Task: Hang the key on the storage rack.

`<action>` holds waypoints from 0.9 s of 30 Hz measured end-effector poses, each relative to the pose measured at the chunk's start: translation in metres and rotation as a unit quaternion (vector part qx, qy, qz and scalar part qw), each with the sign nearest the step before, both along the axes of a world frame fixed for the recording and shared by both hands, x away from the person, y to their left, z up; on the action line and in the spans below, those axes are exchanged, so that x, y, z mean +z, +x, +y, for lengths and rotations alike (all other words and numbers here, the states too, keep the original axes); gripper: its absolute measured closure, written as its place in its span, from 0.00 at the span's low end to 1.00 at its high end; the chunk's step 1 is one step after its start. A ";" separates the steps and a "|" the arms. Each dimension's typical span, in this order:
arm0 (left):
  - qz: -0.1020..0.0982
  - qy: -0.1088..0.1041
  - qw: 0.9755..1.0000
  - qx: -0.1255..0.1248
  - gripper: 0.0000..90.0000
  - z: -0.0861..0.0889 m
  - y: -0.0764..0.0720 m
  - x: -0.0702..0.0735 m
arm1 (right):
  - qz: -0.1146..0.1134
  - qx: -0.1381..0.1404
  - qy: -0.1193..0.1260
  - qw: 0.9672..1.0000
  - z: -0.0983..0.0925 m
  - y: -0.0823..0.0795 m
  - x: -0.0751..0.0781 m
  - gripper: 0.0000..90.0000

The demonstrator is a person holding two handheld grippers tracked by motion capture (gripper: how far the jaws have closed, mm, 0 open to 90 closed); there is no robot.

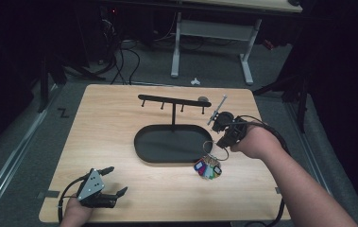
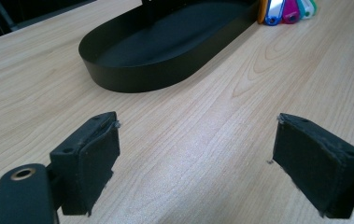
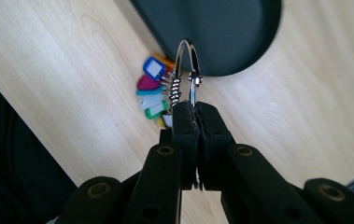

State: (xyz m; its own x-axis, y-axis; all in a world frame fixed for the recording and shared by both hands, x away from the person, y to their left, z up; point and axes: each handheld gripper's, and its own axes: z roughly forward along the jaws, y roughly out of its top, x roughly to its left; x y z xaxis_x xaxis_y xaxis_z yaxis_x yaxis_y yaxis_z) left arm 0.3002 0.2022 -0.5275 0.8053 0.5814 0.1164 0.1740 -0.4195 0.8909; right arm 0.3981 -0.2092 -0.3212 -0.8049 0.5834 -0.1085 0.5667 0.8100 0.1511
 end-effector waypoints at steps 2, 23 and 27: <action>0.000 0.000 1.000 0.000 0.17 0.000 0.000 0.000 | -0.013 -0.001 0.001 1.000 0.002 0.002 0.016 0.97; -0.001 -0.001 1.000 0.000 0.17 0.000 0.000 0.000 | -0.050 -0.007 0.016 0.999 0.022 0.037 0.044 0.97; 0.002 -0.002 1.000 -0.001 0.17 0.000 0.000 0.000 | -0.055 -0.021 0.032 0.998 0.022 0.049 0.046 0.97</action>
